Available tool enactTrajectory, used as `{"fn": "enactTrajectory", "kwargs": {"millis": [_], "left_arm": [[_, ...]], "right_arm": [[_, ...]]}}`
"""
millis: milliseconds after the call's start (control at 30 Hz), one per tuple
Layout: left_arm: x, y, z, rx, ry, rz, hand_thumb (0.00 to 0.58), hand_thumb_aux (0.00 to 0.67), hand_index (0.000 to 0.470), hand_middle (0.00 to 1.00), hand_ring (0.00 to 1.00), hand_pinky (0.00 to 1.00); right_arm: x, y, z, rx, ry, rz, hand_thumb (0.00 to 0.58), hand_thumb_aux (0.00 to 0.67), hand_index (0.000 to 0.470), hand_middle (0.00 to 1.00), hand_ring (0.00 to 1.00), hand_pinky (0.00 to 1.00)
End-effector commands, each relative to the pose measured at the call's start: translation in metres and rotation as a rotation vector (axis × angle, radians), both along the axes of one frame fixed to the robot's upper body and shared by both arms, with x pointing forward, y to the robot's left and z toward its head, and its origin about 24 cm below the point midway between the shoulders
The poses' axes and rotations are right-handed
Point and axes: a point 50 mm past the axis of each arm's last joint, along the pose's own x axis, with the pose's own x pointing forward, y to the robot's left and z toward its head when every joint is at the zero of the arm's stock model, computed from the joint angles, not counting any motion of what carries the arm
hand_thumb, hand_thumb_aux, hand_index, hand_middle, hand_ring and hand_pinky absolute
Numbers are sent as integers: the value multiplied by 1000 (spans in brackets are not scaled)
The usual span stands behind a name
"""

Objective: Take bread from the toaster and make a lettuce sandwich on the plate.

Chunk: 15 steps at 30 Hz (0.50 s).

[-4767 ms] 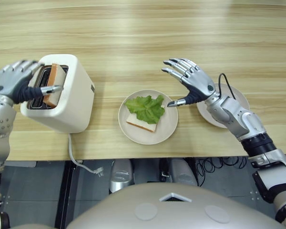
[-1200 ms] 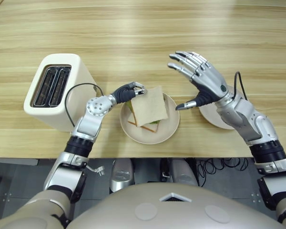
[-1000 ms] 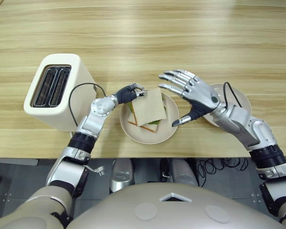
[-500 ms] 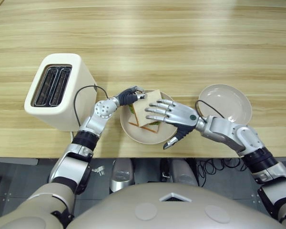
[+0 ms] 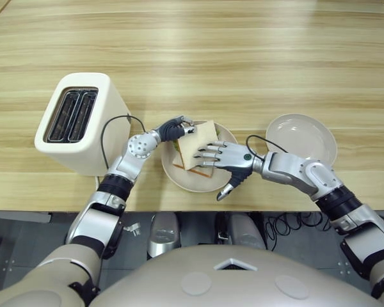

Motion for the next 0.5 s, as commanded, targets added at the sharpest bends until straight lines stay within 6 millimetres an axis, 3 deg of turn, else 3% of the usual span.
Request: {"fn": "enactTrajectory", "kwargs": {"millis": [33, 67, 100, 133, 167, 200, 367, 500], "left_arm": [[2, -8, 6, 34, -63, -35, 580, 670, 460, 420, 420, 420], [3, -8, 7, 49, -82, -35, 580, 670, 460, 420, 420, 420], [4, -8, 8, 62, -102, -32, 496, 415, 285, 0, 0, 0], [4, -8, 10, 73, -122, -31, 395, 292, 200, 0, 0, 0], [5, -8, 13, 84, -149, -25, 108, 66, 45, 0, 0, 0], [7, -7, 16, 93, -180, -14, 0, 0, 0, 0, 0, 0], [18, 8, 33, 134, -332, 106, 0, 0, 0, 0, 0, 0], [24, 20, 64, 130, -558, 216, 0, 0, 0, 0, 0, 0]], "right_arm": [[-17, -12, -34, -197, 161, 5, 0, 0, 0, 0, 0, 0], [-18, -12, -35, -206, 174, 7, 0, 0, 0, 0, 0, 0], [-19, -12, -36, -213, 185, 8, 0, 0, 0, 0, 0, 0], [-19, -13, -36, -222, 194, 10, 0, 0, 0, 0, 0, 0], [-20, -13, -37, -230, 201, 12, 0, 0, 0, 0, 0, 0], [-20, -13, -37, -236, 205, 13, 0, 0, 0, 0, 0, 0], [-17, -13, -38, -250, 202, 13, 0, 0, 0, 0, 0, 0], [-18, -9, -39, -239, 213, 27, 0, 0, 0, 0, 0, 0]]}}
